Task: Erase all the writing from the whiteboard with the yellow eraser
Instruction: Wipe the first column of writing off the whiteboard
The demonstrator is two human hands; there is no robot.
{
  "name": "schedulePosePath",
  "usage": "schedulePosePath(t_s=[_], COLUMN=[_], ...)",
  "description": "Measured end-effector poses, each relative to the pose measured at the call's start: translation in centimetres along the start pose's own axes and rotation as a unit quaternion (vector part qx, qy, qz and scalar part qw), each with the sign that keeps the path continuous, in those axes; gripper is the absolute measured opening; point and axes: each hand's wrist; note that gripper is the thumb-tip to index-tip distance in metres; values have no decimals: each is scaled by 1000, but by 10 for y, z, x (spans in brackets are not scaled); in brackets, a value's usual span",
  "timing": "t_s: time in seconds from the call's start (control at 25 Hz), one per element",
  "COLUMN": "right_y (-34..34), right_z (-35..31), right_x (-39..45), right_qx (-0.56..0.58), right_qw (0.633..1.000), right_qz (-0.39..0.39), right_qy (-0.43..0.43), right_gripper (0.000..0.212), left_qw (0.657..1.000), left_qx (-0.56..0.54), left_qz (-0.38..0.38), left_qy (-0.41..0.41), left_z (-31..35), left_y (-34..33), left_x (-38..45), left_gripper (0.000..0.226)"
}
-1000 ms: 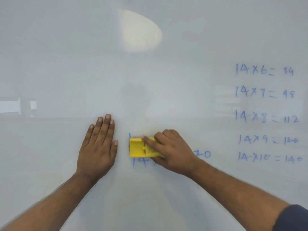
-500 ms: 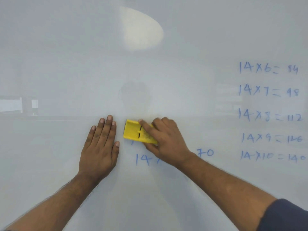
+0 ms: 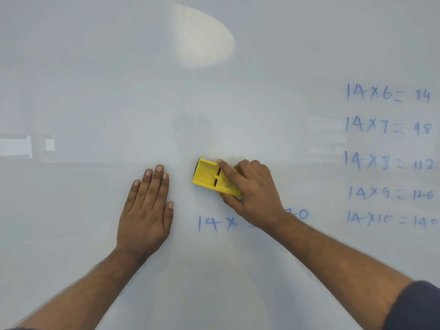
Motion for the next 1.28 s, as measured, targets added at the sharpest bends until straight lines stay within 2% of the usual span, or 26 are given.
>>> schedulePosePath(t_s=[0.16, 0.28, 0.36, 0.44, 0.56, 0.64, 0.72, 0.84, 0.92, 1.0, 1.08, 1.16, 1.28], right_y=[-11, -4, 2, 6, 1, -10, -16, -11, -5, 1, 2, -2, -7], right_z=[-21, 6, 29, 39, 13, -15, -32, -16, 7, 29, 34, 24, 14], right_x=[-52, -76, -69, -53, -37, -46, -66, -83, -75, -56, -39, -41, -82], right_qx=[14, -6, -21, -25, -5, 22, 33, 3, -3, -8, -11, 4, 22], right_qw=[987, 968, 972, 988, 999, 998, 992, 979, 987, 999, 1000, 1000, 992], right_qz=[-38, -69, -66, -47, -25, -26, -37, -52, -34, -3, 7, 2, -37], right_qy=[156, 240, 225, 145, 35, 48, 117, 198, 157, 45, -24, -8, 115], right_gripper=[57, 54, 51, 51, 54, 55, 54, 54, 52, 54, 56, 56, 53], left_qw=[1000, 1000, 1000, 1000, 1000, 1000, 1000, 1000, 1000, 999, 999, 999, 999], left_qx=[-2, 1, 2, 2, 0, -3, -5, -8, -8, -7, -1, -3, -7], left_qz=[0, -4, -4, -6, 2, 3, 1, -9, -13, -9, 1, 4, -4], left_qy=[-4, -4, -1, 4, 19, 23, 22, 15, 20, 30, 38, 42, 47], left_z=[1, -1, 0, 0, 5, 6, 5, 2, 3, 7, 11, 13, 13], left_y=[1, 1, 0, -1, -3, -2, -1, 1, 0, -3, -5, -6, -6], left_x=[-1, -2, -3, -3, -6, -7, -8, -12, -17, -20, -21, -22, -24], left_gripper=[62, 62, 62, 62, 61, 61, 61, 62, 63, 62, 61, 61, 63])
Point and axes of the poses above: each hand's wrist, its own x-axis towards the middle knuckle, its own y-axis out of the back of the hand, z = x × y, and after that the axes turned 10 degrees about -x, right-handed
